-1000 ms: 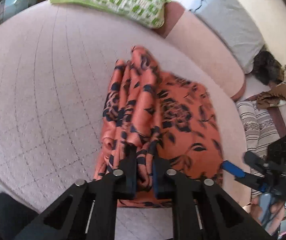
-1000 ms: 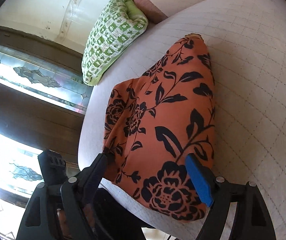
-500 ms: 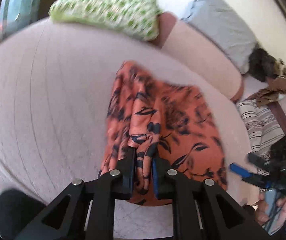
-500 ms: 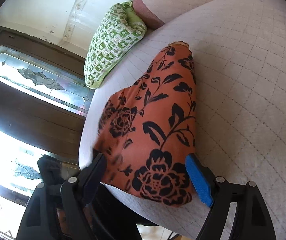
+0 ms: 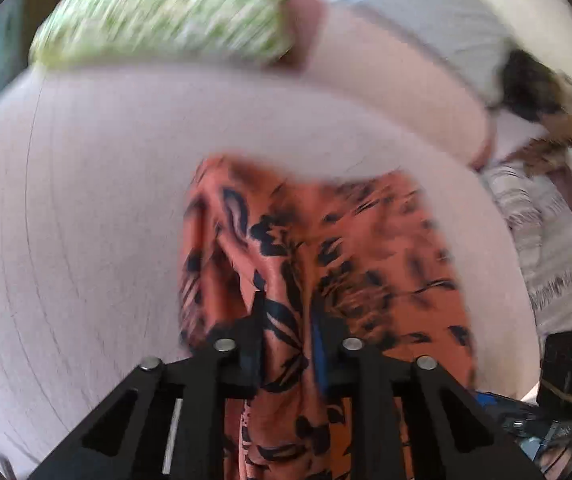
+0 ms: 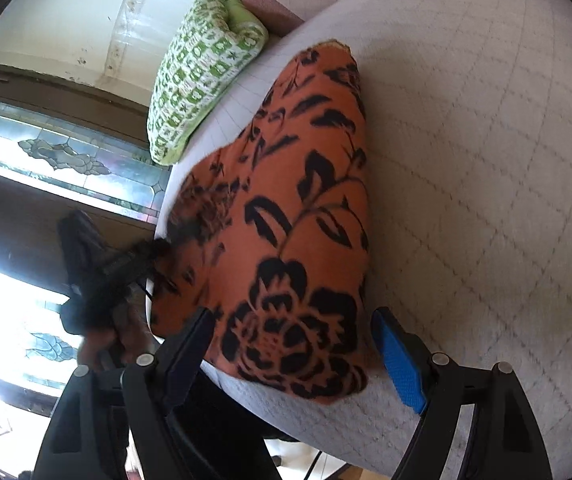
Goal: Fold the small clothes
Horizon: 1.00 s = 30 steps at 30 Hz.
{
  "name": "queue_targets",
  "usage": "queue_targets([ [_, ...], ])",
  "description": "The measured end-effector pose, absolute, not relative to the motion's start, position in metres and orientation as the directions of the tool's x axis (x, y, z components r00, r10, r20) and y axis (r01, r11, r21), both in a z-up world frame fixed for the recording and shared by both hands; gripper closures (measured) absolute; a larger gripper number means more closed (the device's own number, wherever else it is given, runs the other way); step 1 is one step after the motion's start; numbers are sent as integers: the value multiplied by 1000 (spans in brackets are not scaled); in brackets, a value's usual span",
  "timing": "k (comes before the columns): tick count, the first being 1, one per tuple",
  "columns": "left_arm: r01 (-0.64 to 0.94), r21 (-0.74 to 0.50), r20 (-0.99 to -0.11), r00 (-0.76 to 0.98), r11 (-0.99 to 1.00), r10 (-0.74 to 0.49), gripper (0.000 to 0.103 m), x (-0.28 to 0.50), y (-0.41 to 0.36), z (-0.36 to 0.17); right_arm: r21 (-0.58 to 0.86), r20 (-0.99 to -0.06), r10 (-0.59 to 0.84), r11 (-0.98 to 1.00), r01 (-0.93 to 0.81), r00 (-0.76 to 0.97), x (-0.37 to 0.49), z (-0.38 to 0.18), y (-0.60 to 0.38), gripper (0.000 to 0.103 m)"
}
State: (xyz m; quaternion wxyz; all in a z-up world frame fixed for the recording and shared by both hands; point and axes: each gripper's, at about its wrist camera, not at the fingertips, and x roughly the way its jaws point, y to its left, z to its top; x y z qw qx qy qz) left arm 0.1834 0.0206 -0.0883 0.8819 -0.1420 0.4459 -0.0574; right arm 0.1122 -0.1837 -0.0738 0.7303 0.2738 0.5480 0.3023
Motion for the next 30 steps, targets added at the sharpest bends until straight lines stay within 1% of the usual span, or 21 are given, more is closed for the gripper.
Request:
queue_targets([
  [2, 25, -233, -726, 661, 972, -190, 86, 174, 9, -72, 726, -643, 738, 672, -144, 204, 111, -79, -184, 20],
  [3, 20, -233, -735, 651, 972, -189, 86, 175, 10, -77, 726, -645, 737, 673, -140, 200, 112, -82, -184, 20],
  [4, -2, -234, -768, 614, 972, -183, 85, 180, 15, -91, 732, -644, 740, 670, -126, 196, 114, -86, -185, 20],
  [5, -66, -226, -828, 539, 972, -156, 81, 187, 25, -117, 736, -643, 741, 667, -114, 193, 115, -89, -186, 20],
  [6, -102, -235, -853, 498, 967, -155, 75, 188, 32, -132, 739, -641, 744, 665, -109, 191, 115, -90, -186, 20],
  [8, -110, -299, -821, 537, 948, -196, 71, 178, 41, -126, 739, -639, 746, 663, -118, 188, 114, -89, -187, 20],
  [9, -107, -301, -812, 549, 947, -196, 67, 174, 41, -118, 741, -634, 748, 660, -124, 195, 113, -88, -188, 20],
  [10, -106, -287, -800, 573, 952, -177, 56, 169, 40, -107, 740, -632, 748, 660, -127, 203, 112, -88, -190, 20],
  [11, -108, -267, -788, 597, 958, -152, 49, 163, 39, -97, 741, -631, 746, 661, -120, 210, 113, -88, -194, 20],
  [14, -88, -256, -733, 667, 963, -134, 47, 149, 39, -65, 749, -621, 746, 655, -100, 239, 116, -85, -205, 20],
  [17, -26, -289, -671, 718, 957, -183, 37, 147, 24, -47, 760, -605, 751, 644, -89, 263, 122, -80, -214, 20],
  [19, 39, -301, -651, 722, 953, -235, 37, 147, 10, -47, 769, -598, 757, 634, -79, 263, 129, -78, -215, 20],
  [20, 59, -275, -675, 699, 960, -237, 37, 150, 2, -60, 773, -594, 760, 630, -76, 263, 133, -77, -213, 20],
  [22, -6, -247, -773, 604, 969, -193, 37, 165, 1, -98, 780, -587, 768, 621, -76, 258, 140, -77, -205, 20],
  [23, -39, -219, -820, 549, 975, -163, 45, 172, 4, -120, 793, -573, 783, 604, -76, 242, 144, -79, -199, 19],
  [24, -56, -177, -839, 531, 983, -121, 51, 175, 4, -135, 807, -562, 798, 587, -69, 217, 147, -86, -195, 18],
  [25, -40, -126, -819, 568, 991, -82, 50, 173, 1, -139, 811, -567, 804, 583, -51, 181, 151, -96, -187, 19],
  [26, -25, -97, -818, 571, 995, -65, 50, 170, -1, -136, 798, -590, 794, 601, -43, 146, 152, -107, -180, 36],
  [28, -22, -80, -825, 562, 997, -54, 50, 171, -4, -130, 779, -610, 778, 623, -68, 150, 148, -107, -177, 59],
  [29, -27, -82, -829, 557, 996, -53, 50, 169, -2, -121, 783, -604, 781, 619, -65, 161, 145, -103, -179, 63],
  [30, -29, -93, -818, 571, 995, -60, 50, 168, -3, -112, 774, -612, 772, 629, -73, 172, 143, -99, -179, 63],
])
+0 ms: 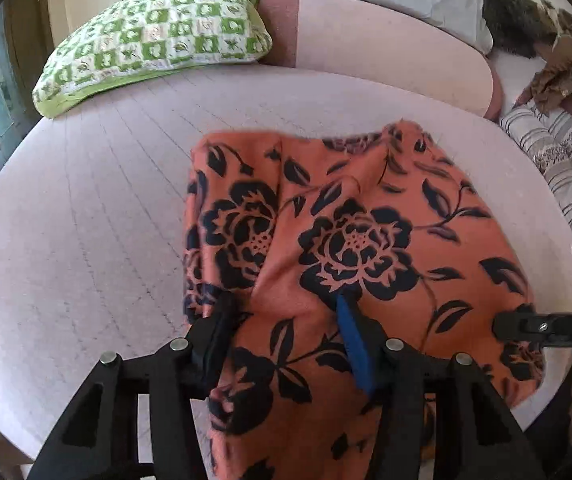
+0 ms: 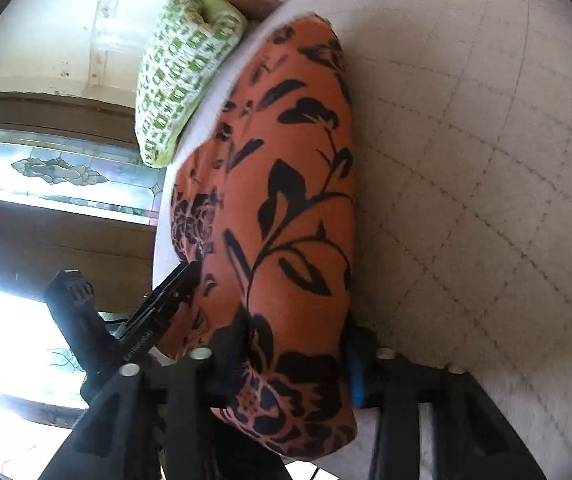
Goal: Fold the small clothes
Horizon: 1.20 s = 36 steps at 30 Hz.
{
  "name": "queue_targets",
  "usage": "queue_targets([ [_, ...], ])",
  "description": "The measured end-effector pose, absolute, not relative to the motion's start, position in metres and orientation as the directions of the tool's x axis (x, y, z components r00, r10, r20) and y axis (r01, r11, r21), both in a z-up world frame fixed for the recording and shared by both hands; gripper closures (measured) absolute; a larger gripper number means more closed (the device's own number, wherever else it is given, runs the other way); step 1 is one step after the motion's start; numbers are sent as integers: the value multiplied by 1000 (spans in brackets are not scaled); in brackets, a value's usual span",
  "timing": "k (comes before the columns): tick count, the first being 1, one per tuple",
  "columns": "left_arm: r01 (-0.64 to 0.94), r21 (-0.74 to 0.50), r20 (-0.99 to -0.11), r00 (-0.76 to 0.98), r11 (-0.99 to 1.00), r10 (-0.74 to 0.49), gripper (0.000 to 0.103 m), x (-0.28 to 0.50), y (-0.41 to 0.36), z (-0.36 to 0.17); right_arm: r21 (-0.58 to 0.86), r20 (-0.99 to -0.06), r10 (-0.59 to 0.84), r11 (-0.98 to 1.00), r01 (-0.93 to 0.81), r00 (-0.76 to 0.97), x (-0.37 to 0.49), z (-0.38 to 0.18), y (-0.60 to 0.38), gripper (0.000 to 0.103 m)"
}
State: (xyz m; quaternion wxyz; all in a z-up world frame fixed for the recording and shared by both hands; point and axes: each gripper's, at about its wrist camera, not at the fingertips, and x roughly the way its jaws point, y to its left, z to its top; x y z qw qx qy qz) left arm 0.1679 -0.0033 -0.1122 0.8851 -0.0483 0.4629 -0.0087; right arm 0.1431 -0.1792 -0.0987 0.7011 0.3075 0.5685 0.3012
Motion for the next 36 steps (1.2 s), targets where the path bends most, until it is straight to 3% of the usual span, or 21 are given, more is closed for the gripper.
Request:
queue_targets([
  [3, 27, -116, -727, 679, 993, -103, 49, 159, -11, -77, 744, -648, 746, 663, -82, 154, 142, -108, -175, 63],
  [4, 43, -94, -712, 695, 995, -98, 47, 160, -17, -71, 764, -629, 763, 642, -63, 153, 143, -113, -176, 58],
  [6, 62, -74, -751, 654, 995, -96, 46, 174, -22, -87, 808, -580, 801, 589, -17, 149, 145, -116, -180, 48],
  [7, 41, -83, -813, 575, 996, -91, 47, 188, -19, -113, 806, -583, 800, 591, -20, 142, 146, -112, -181, 39],
  [8, 22, -89, -849, 521, 996, -88, 47, 194, -14, -135, 795, -592, 788, 605, -41, 168, 147, -102, -183, 37],
  [13, 37, -71, -824, 561, 997, -80, 46, 189, -19, -132, 797, -559, 767, 602, -51, 316, 173, -77, -204, 20],
  [15, 30, -111, -818, 565, 993, -108, 46, 187, -9, -134, 805, -573, 786, 593, -22, 230, 193, -96, -189, 21],
  [16, 30, -119, -816, 567, 992, -115, 46, 187, -7, -134, 805, -585, 798, 593, -11, 145, 199, -113, -175, 45],
  [17, 33, -118, -816, 566, 992, -116, 46, 187, -8, -135, 793, -604, 790, 609, -21, 108, 198, -122, -163, 53],
  [19, 37, -122, -814, 568, 992, -121, 46, 187, -6, -134, 760, -625, 763, 643, -95, 166, 188, -103, -156, 60],
  [21, 37, -129, -811, 571, 991, -127, 46, 180, -4, -136, 749, -610, 760, 645, -152, 224, 178, -79, -156, 62],
  [23, 36, -127, -814, 567, 991, -125, 46, 182, -7, -137, 669, -688, 694, 720, -183, 212, 177, -88, -148, 62],
  [24, 36, -126, -816, 564, 991, -124, 46, 183, -8, -136, 645, -725, 664, 748, -159, 182, 179, -104, -147, 60],
  [25, 34, -108, -822, 560, 994, -108, 47, 183, -11, -132, 685, -696, 693, 719, -115, 186, 180, -115, -154, 55],
  [27, 53, -93, -804, 585, 994, -106, 47, 178, -14, -114, 746, -641, 745, 662, -80, 185, 179, -111, -164, 41],
  [28, 63, -105, -775, 620, 993, -121, 47, 173, -15, -102, 745, -641, 745, 662, -80, 184, 177, -107, -165, 28],
  [31, 74, -104, -740, 660, 992, -127, 47, 167, -15, -86, 753, -602, 752, 646, -121, 267, 173, -82, -179, 26],
  [34, 18, -136, -838, 531, 990, -125, 47, 179, -2, -134, 768, -584, 748, 635, -85, 316, 187, -73, -186, 16],
  [36, 34, -133, -807, 576, 991, -128, 46, 175, -1, -137, 780, -587, 751, 624, -37, 303, 206, -83, -182, 16],
])
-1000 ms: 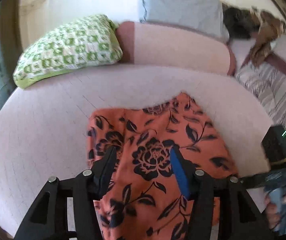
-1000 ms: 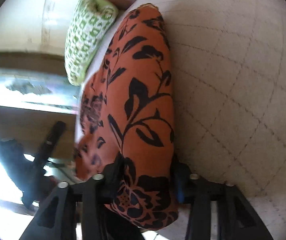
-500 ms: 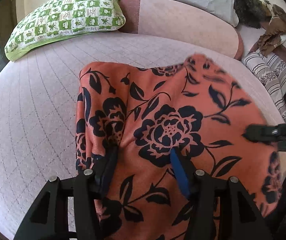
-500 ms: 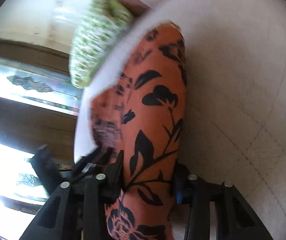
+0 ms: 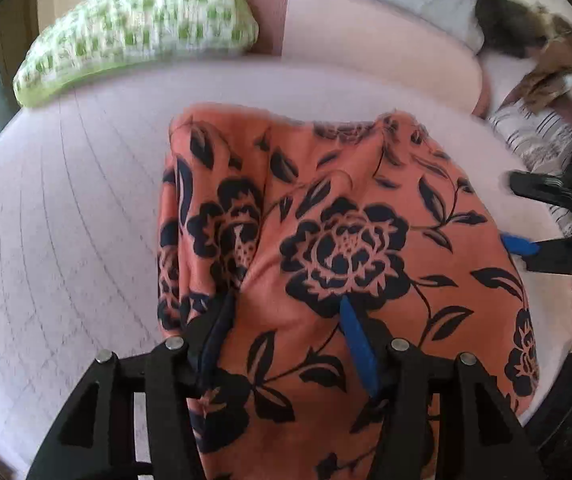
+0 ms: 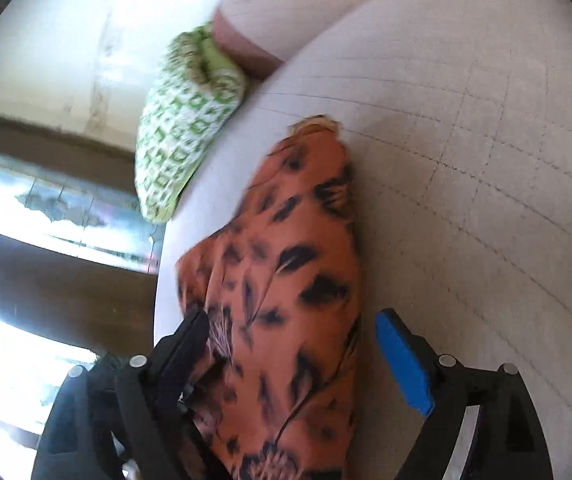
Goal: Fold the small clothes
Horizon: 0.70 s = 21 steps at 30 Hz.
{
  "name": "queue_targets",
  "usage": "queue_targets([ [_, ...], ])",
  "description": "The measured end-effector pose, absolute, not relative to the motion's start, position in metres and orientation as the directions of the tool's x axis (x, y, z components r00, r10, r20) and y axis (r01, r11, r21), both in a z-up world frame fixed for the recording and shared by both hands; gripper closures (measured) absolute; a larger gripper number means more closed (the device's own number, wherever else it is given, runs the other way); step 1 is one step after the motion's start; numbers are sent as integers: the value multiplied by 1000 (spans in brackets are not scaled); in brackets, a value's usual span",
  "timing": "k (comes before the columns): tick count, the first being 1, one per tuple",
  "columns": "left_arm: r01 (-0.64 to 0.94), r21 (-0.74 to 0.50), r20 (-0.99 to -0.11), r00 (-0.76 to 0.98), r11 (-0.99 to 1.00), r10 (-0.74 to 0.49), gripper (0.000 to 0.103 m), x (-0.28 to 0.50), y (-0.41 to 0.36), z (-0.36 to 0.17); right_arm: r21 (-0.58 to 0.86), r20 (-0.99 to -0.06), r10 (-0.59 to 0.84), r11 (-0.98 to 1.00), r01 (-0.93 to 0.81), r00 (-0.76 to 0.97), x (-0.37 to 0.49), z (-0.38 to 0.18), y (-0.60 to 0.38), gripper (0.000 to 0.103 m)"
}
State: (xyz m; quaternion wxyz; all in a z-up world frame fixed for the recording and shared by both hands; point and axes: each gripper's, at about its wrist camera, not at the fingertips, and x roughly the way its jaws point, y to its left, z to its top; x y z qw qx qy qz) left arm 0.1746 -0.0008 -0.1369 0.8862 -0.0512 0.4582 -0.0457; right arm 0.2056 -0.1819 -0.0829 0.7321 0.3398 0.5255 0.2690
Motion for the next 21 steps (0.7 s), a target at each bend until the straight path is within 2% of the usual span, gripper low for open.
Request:
queue_targets([
  [1, 35, -120, -813, 570, 992, -119, 47, 176, -3, -134, 793, -586, 770, 609, -19, 252, 215, -96, -172, 16],
  [2, 34, -119, -815, 568, 992, -117, 47, 177, -4, -133, 800, -586, 787, 600, -20, 193, 225, -104, -159, 38],
  [3, 35, -120, -819, 562, 992, -119, 47, 178, -4, -133, 784, -606, 780, 619, -51, 157, 224, -109, -153, 55],
  [4, 37, -130, -816, 563, 991, -129, 47, 178, -1, -135, 734, -651, 738, 672, -101, 176, 219, -103, -147, 58],
  [5, 39, -147, -810, 569, 988, -143, 47, 177, 1, -136, 717, -657, 727, 685, -133, 201, 214, -94, -146, 63],
  [7, 48, -146, -803, 578, 988, -146, 47, 176, 1, -136, 712, -650, 723, 687, -145, 236, 209, -84, -151, 63],
  [8, 54, -135, -802, 581, 989, -141, 47, 175, -1, -137, 683, -677, 699, 713, -156, 231, 208, -87, -149, 63],
  [9, 54, -129, -803, 581, 990, -136, 47, 175, -2, -138, 653, -711, 670, 741, -156, 212, 206, -97, -146, 61],
  [10, 51, -117, -808, 575, 992, -125, 47, 176, -3, -136, 653, -718, 666, 745, -134, 204, 215, -103, -137, 53],
  [13, 56, -133, -784, 604, 990, -140, 47, 168, -2, -113, 703, -677, 702, 706, -87, 221, 221, -90, -149, 38],
  [15, 85, -133, -719, 677, 987, -155, 47, 157, -3, -89, 698, -646, 687, 708, -108, 333, 227, -69, -159, 25],
  [16, 92, -109, -713, 687, 990, -142, 46, 156, -5, -85, 698, -634, 677, 709, -99, 374, 232, -65, -164, 13],
  [17, 96, -86, -731, 671, 992, -128, 46, 159, -7, -90, 707, -633, 663, 705, -49, 400, 243, -70, -170, 8],
  [18, 93, -93, -758, 640, 991, -131, 46, 163, -7, -101, 717, -639, 667, 697, -16, 384, 251, -78, -171, 8],
  [19, 75, -118, -805, 577, 990, -139, 46, 170, -4, -122, 735, -646, 691, 678, 18, 325, 263, -94, -164, 10],
  [20, 59, -127, -834, 533, 990, -139, 45, 175, -2, -143, 744, -654, 720, 668, 23, 232, 274, -113, -151, 39],
  [21, 77, -97, -810, 574, 992, -124, 45, 171, -5, -142, 711, -680, 694, 703, -18, 237, 276, -109, -144, 59],
])
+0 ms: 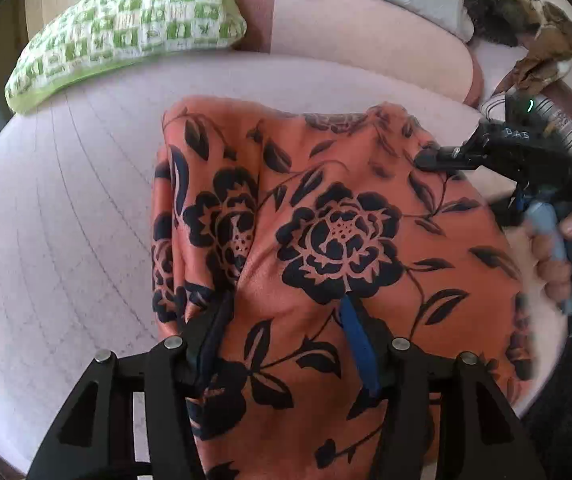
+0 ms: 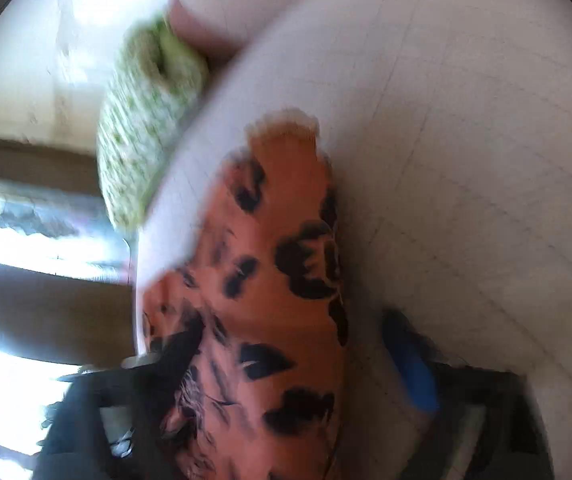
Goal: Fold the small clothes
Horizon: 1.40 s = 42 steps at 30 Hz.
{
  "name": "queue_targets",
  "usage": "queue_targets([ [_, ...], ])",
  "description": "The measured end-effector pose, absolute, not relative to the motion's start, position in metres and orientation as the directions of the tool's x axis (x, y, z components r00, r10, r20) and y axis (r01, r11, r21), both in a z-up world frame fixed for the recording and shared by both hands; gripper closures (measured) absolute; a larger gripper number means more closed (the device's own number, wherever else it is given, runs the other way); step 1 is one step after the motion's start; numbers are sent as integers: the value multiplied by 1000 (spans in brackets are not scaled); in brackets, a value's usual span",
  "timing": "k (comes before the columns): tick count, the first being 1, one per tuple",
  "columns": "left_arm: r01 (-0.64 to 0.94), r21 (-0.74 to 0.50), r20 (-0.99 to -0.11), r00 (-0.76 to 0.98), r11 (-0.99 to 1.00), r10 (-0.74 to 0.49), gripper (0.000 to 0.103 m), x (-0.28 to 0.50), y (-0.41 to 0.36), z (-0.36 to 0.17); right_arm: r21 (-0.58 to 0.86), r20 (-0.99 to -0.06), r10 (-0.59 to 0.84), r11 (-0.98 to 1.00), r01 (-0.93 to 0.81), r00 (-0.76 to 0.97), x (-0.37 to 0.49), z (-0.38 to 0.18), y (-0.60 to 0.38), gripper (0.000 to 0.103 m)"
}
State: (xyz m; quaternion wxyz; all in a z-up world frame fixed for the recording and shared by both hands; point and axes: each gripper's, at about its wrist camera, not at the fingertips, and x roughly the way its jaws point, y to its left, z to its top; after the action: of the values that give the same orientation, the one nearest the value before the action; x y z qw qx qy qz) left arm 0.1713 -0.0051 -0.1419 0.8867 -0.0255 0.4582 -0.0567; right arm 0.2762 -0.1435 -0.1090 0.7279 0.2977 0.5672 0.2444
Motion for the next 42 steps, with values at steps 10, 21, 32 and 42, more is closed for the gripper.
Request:
queue_targets([
  [10, 66, -94, -821, 559, 993, -115, 45, 173, -6, -115, 627, -744, 604, 779, -15, 285, 254, -88, -152, 33],
  [21, 78, -20, -821, 568, 997, -61, 39, 141, -12, -128, 659, -666, 694, 719, -220, 273, 171, -76, -153, 14],
  [32, -80, -271, -761, 628, 959, -162, 32, 109, 24, -98, 654, -628, 741, 668, -355, 238, 155, -37, -121, 11],
  [42, -112, -366, -737, 641, 924, -215, 32, 91, 58, -99, 656, -583, 755, 655, -376, 300, 158, -22, -115, 9],
])
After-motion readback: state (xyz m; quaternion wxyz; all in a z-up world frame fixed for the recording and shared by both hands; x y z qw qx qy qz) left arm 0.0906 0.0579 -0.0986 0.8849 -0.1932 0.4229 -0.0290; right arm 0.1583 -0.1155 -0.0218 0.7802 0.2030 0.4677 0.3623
